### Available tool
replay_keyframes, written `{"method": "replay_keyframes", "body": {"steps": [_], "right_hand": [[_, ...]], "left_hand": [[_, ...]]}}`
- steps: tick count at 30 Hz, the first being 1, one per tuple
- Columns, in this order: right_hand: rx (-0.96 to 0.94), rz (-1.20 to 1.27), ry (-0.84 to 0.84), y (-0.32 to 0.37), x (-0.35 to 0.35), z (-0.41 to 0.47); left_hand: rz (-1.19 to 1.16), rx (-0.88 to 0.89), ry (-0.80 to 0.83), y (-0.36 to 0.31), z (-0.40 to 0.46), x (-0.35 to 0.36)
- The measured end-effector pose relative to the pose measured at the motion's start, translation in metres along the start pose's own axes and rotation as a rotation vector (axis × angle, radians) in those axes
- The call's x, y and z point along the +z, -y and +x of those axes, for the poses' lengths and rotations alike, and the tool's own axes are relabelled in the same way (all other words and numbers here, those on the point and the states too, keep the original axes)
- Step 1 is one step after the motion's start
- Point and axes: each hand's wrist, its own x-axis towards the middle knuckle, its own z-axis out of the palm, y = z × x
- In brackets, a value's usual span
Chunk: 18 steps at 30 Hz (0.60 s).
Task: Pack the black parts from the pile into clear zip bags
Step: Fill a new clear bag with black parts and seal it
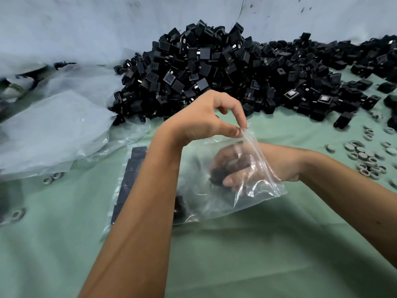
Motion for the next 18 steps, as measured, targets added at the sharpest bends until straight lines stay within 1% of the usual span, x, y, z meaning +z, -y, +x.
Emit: {"method": "replay_keyframes", "body": {"steps": [2,5,9,13,16,18], "right_hand": [[0.007,0.016,0.085,0.004,0.002,0.01],[0.004,-0.031,0.127,0.011,0.009,0.028],[0.029,0.0,0.054,0.016,0.022,0.048],[0.066,-0.154,-0.05,0.027,0.031,0.062],[0.135,-0.151,-0.024,0.035,0.034,0.068],[0.166,-0.115,0.023,0.038,0.035,0.069]], "left_hand": [[0.005,0.019,0.014,-0.005,0.002,0.003],[0.012,0.037,0.037,-0.012,0.003,0.004],[0.009,0.052,0.049,-0.015,0.002,0.0],[0.019,0.066,0.045,-0.014,0.001,-0.002],[-0.011,0.068,0.026,-0.012,-0.005,-0.012],[-0.042,0.047,-0.04,-0.006,-0.013,-0.025]]}}
